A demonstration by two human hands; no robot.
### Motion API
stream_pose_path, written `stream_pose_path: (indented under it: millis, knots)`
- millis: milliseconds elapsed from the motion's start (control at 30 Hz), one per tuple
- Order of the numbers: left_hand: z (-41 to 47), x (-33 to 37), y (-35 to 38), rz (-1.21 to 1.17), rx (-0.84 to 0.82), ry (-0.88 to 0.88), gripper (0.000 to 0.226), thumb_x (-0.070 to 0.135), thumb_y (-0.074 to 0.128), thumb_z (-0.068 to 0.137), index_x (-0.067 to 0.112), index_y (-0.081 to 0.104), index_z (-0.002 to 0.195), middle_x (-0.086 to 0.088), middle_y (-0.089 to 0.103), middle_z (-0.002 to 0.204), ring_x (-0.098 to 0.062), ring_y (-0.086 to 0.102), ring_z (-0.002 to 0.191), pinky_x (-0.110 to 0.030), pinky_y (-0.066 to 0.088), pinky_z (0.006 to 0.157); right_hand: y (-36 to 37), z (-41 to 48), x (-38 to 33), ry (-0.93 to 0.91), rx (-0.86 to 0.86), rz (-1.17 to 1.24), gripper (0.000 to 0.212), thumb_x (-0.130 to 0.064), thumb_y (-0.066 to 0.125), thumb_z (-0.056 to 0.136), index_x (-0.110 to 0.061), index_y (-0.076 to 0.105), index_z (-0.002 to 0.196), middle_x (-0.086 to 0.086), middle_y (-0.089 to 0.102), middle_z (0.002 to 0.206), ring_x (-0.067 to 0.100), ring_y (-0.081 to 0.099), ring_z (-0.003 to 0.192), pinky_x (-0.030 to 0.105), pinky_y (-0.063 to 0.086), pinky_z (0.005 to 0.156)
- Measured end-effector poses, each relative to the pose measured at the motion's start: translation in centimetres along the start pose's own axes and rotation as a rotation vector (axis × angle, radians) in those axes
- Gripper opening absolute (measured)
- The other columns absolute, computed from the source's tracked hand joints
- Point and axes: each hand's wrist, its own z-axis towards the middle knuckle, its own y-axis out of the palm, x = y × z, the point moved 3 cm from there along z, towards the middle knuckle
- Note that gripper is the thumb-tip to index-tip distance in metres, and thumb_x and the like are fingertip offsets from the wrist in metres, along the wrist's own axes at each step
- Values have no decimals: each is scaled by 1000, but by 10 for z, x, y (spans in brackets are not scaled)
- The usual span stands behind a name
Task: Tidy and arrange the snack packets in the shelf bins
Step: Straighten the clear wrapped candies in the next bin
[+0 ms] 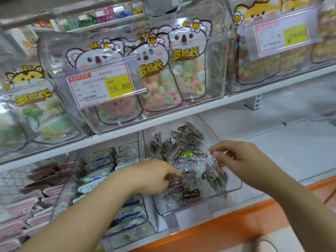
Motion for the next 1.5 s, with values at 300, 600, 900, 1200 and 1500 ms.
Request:
stream_pose_path:
  millis: [300, 600, 900, 1200, 1500]
  knots:
    - [62, 54, -1, -132, 159, 150, 53, 26, 60, 90, 36, 41, 138, 5, 40, 139, -15, 47, 120, -28, 39, 97, -16, -3, 37, 124, 182, 17, 16, -25, 61, 90, -37, 61, 79, -17, 64, 87, 0, 56, 75, 9, 38, 61]
    - [89, 63, 10, -26, 191, 184, 60, 38, 75, 76, 39, 41, 125, 9, 54, 122, -15, 47, 112, -36, 42, 94, -19, -3, 41, 112, 81, 70, 8, -30, 60, 90, -37, 62, 85, -24, 63, 89, -2, 58, 74, 11, 42, 65]
    - [87, 79, 1, 427, 276, 394, 37, 39, 59, 89, 30, 50, 124, 0, 58, 118, -22, 50, 111, -37, 37, 96, -16, -7, 46, 128, 23, 102, 16, -29, 63, 87, -37, 62, 101, -18, 63, 99, -5, 57, 69, 6, 40, 61]
    - [88, 64, -3, 267, 396, 401, 15, 36, 57, 90, 26, 62, 100, 10, 48, 121, -14, 40, 114, -32, 31, 99, -19, -8, 46, 124, 58, 74, 14, -30, 60, 90, -33, 66, 103, -25, 56, 87, -5, 55, 81, 7, 39, 65]
    - [94, 73, 0, 144, 284, 337, 20, 29, 65, 86, 25, 53, 102, 6, 56, 111, -15, 48, 107, -31, 39, 85, -20, -8, 41, 109, 57, 59, 11, -27, 58, 92, -34, 66, 94, -25, 55, 76, -6, 53, 70, 8, 37, 57]
